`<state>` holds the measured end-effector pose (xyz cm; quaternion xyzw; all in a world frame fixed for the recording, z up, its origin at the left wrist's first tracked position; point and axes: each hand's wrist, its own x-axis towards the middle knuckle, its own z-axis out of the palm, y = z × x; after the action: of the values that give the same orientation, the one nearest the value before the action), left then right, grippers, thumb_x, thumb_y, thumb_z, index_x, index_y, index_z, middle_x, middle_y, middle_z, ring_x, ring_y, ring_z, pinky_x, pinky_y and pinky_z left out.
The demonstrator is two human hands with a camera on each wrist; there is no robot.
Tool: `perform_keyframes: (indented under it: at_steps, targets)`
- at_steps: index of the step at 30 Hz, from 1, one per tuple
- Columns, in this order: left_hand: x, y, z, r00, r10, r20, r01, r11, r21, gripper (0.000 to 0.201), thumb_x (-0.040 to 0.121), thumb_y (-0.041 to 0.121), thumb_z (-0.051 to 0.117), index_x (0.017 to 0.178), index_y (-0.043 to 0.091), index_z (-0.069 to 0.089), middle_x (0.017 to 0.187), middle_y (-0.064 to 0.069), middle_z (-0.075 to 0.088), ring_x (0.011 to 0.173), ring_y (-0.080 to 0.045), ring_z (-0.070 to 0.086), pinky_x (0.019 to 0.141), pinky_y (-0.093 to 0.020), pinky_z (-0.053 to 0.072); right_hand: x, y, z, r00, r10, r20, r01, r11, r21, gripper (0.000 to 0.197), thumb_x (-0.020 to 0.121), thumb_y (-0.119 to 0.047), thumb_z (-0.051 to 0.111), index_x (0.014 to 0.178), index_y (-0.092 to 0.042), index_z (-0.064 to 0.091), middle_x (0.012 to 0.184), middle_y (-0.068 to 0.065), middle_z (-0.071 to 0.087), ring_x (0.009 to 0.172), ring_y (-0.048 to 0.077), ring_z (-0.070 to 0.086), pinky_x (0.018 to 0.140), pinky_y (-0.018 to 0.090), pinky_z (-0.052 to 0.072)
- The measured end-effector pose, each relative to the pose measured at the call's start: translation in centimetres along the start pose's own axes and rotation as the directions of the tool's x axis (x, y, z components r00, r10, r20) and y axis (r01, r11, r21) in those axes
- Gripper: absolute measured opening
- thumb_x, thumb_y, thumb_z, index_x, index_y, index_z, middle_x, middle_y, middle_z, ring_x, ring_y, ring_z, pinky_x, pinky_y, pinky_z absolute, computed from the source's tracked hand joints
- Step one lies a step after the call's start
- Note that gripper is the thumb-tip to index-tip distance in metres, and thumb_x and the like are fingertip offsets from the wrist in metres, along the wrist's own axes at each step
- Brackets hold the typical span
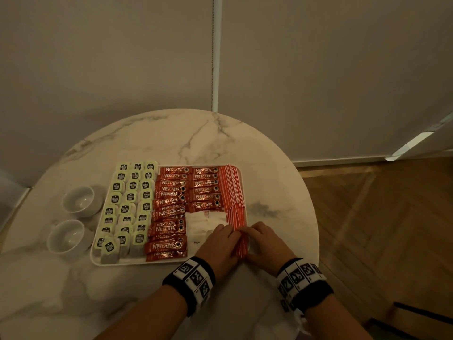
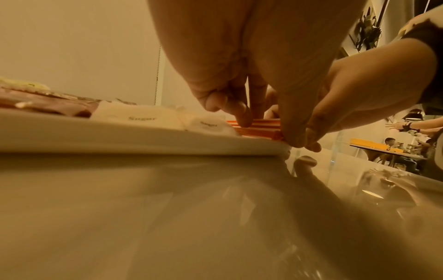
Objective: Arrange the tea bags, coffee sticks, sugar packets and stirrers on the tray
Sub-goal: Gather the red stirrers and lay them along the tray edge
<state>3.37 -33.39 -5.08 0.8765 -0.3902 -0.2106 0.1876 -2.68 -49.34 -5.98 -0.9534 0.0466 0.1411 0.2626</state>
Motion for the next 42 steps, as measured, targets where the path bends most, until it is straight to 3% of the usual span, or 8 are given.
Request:
perform_keyframes:
  at_steps: [9, 13, 18, 26, 32, 36, 39, 42]
  targets:
    - [-0.3, -0.3, 0.2, 1.0, -0.004, -0.015, 0.004, 1.0, -0.019, 0.058, 0.09, 0.037, 0.058, 0.142, 0.024, 0.034, 0.136, 0.003, 0.041, 0.124, -0.013, 0.034, 0.108, -0.027, 0.028, -0.4, -0.2, 0.3, 1.0, -0.006, -0.015, 0.006, 1.0, 0.003, 0.06, 0.084, -0.049, 0.063, 0.138, -0.035, 0.041, 0.118, -0.004, 0.046, 0.103, 0.01, 0.047, 0.096, 0.026, 0.046]
    - [-0.7, -0.7, 0.0, 1.0, 0.009, -0.007, -0.009, 1.0, -0.008, 0.059, 0.091, 0.039, 0.057, 0.143, 0.022, 0.034, 0.136, 0.001, 0.04, 0.124, -0.014, 0.034, 0.107, -0.026, 0.028, -0.7, -0.7, 0.3, 0.998, 0.046, -0.035, -0.044, 0.996, 0.078, 0.062, 0.087, -0.041, 0.061, 0.142, -0.028, 0.036, 0.118, -0.006, 0.046, 0.1, 0.007, 0.049, 0.095, 0.023, 0.046]
    - [-0.5, -0.8, 0.3, 1.0, 0.02, -0.019, -0.02, 1.0, 0.005, 0.06, 0.089, 0.041, 0.06, 0.14, 0.02, 0.039, 0.132, -0.001, 0.041, 0.121, -0.016, 0.039, 0.104, -0.026, 0.032, -0.7, -1.6, 0.1, 0.99, 0.114, -0.086, -0.102, 0.986, 0.129, 0.048, 0.093, -0.034, 0.056, 0.138, -0.023, 0.043, 0.112, -0.008, 0.051, 0.09, 0.003, 0.047, 0.087, 0.017, 0.044]
    - [-0.4, -0.3, 0.7, 0.996, -0.012, -0.089, 0.005, 0.997, -0.078, 0.053, 0.09, 0.039, 0.058, 0.137, 0.02, 0.041, 0.131, 0.0, 0.042, 0.118, -0.014, 0.041, 0.102, -0.023, 0.033, -0.5, -2.7, -0.4, 0.974, 0.192, -0.121, -0.162, 0.961, 0.223, 0.038, 0.095, -0.018, 0.052, 0.133, -0.016, 0.052, 0.121, 0.001, 0.059, 0.103, 0.01, 0.057, 0.094, 0.019, 0.043]
    - [-0.4, -0.2, 1.0, 0.994, -0.02, -0.103, 0.012, 0.997, -0.075, 0.053, 0.091, 0.038, 0.057, 0.137, 0.019, 0.04, 0.129, 0.0, 0.042, 0.118, -0.014, 0.042, 0.102, -0.023, 0.034, 0.0, -2.7, -0.5, 0.966, 0.243, -0.083, -0.228, 0.961, 0.158, 0.029, 0.097, -0.023, 0.048, 0.123, -0.018, 0.06, 0.113, 0.002, 0.061, 0.099, 0.014, 0.058, 0.092, 0.023, 0.045]
    - [-0.4, -0.3, 1.3, 0.994, -0.035, -0.107, 0.025, 0.995, -0.098, 0.05, 0.09, 0.04, 0.058, 0.133, 0.02, 0.042, 0.128, 0.001, 0.042, 0.115, -0.013, 0.043, 0.101, -0.024, 0.037, 0.6, -2.9, -0.4, 0.941, 0.321, -0.111, -0.294, 0.934, 0.204, 0.014, 0.095, -0.024, 0.05, 0.102, -0.017, 0.061, 0.097, -0.001, 0.063, 0.083, 0.011, 0.058, 0.079, 0.021, 0.048]
    - [-1.1, -0.6, 0.6, 0.989, -0.067, -0.135, 0.053, 0.993, -0.106, 0.049, 0.088, 0.049, 0.055, 0.129, 0.025, 0.043, 0.121, 0.007, 0.044, 0.11, -0.01, 0.046, 0.094, -0.021, 0.039, 0.8, -2.8, -0.2, 0.911, 0.392, -0.131, -0.355, 0.904, 0.236, 0.008, 0.093, -0.023, 0.053, 0.088, -0.018, 0.055, 0.081, -0.003, 0.059, 0.07, 0.01, 0.054, 0.063, 0.018, 0.043]
    - [-3.5, -2.5, -1.7, 0.932, -0.276, -0.235, 0.187, 0.921, -0.341, 0.031, 0.088, 0.042, 0.06, 0.113, 0.028, 0.047, 0.104, 0.014, 0.048, 0.092, -0.008, 0.054, 0.078, -0.022, 0.048, 0.7, -2.4, 0.0, 0.86, 0.495, -0.124, -0.437, 0.841, 0.319, 0.008, 0.093, -0.023, 0.052, 0.088, -0.016, 0.054, 0.08, -0.001, 0.059, 0.071, 0.013, 0.055, 0.06, 0.021, 0.04]
